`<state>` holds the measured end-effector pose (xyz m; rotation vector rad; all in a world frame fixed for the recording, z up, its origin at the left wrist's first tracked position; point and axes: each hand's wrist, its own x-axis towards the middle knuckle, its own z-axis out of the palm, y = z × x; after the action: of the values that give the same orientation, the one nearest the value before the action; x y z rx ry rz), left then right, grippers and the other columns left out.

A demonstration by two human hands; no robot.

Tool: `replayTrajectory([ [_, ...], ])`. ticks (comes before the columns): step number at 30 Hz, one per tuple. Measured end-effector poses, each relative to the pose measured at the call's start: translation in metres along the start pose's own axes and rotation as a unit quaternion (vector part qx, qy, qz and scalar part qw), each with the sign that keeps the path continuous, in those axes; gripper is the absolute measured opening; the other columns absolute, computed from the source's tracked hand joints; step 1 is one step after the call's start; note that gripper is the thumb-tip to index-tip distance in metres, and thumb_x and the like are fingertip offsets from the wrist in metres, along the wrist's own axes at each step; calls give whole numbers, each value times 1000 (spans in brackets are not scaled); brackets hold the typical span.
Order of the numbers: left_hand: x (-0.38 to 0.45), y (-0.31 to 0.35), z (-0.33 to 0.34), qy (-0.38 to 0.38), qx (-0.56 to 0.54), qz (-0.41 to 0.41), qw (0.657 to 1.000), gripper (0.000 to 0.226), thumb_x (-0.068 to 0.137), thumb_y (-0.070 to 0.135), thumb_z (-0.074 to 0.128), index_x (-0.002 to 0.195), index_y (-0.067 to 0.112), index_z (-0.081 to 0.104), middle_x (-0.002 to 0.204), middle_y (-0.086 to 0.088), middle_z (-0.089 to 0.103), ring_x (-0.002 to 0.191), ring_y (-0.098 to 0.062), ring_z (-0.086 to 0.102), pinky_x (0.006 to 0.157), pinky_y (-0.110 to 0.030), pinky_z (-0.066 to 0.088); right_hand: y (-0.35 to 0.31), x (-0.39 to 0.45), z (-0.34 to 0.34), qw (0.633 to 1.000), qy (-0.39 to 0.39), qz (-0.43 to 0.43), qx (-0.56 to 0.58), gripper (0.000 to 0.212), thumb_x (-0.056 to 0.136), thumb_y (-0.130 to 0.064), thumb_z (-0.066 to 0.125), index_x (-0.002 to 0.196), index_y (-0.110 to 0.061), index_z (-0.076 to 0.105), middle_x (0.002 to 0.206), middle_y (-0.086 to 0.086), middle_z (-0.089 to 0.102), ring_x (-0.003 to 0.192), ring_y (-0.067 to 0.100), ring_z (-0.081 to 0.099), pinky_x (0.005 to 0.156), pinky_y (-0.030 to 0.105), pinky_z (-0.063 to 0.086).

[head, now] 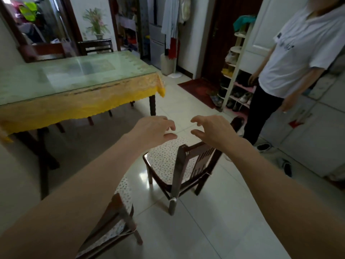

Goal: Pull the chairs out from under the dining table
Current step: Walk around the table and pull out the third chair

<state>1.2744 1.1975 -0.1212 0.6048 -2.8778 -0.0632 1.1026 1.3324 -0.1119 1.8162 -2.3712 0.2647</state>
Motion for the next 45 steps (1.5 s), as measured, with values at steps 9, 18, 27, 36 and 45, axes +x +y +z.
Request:
replayTrajectory([
  [9, 168, 83, 33, -6, -25, 20, 999, 39, 87, 59, 54, 117, 34, 59, 109, 13, 61, 101, -12, 58, 80, -34, 48, 173, 26, -25, 999, -22, 24, -16, 43, 91, -42, 60, 130, -25, 54, 114, 3, 68, 99, 22, 64, 86, 40, 50],
  [18, 310, 102, 77, -32, -19, 25, 999, 39, 87, 59, 55, 117, 35, 59, 111, 13, 61, 101, -13, 58, 79, -35, 48, 299, 96, 0, 999, -29, 25, -25, 43, 91, -43, 59, 130, -26, 53, 115, 2, 68, 105, 23, 61, 89, 41, 48],
  [27, 456, 63, 110, -50, -24, -8, 998, 41, 85, 60, 57, 117, 34, 57, 110, 12, 60, 100, -14, 58, 79, -37, 49, 401, 221, 24, 1000, -22, 8, -12, 45, 90, -42, 61, 131, -24, 54, 119, 1, 68, 108, 23, 62, 89, 38, 47],
  [36, 597, 34, 144, -25, -24, -87, 996, 40, 84, 58, 60, 115, 33, 57, 108, 11, 61, 86, -10, 56, 67, -28, 43, 518, 355, 65, 998, -34, -59, 3, 47, 88, -42, 65, 130, -25, 55, 116, 1, 69, 105, 23, 63, 84, 35, 47],
  [45, 710, -6, 172, -6, 3, -198, 980, 41, 85, 56, 60, 117, 32, 57, 110, 9, 62, 88, -11, 58, 62, -25, 38, 596, 513, 100, 986, -60, -151, 37, 47, 88, -42, 64, 130, -26, 54, 117, 0, 68, 107, 22, 61, 88, 37, 48],
])
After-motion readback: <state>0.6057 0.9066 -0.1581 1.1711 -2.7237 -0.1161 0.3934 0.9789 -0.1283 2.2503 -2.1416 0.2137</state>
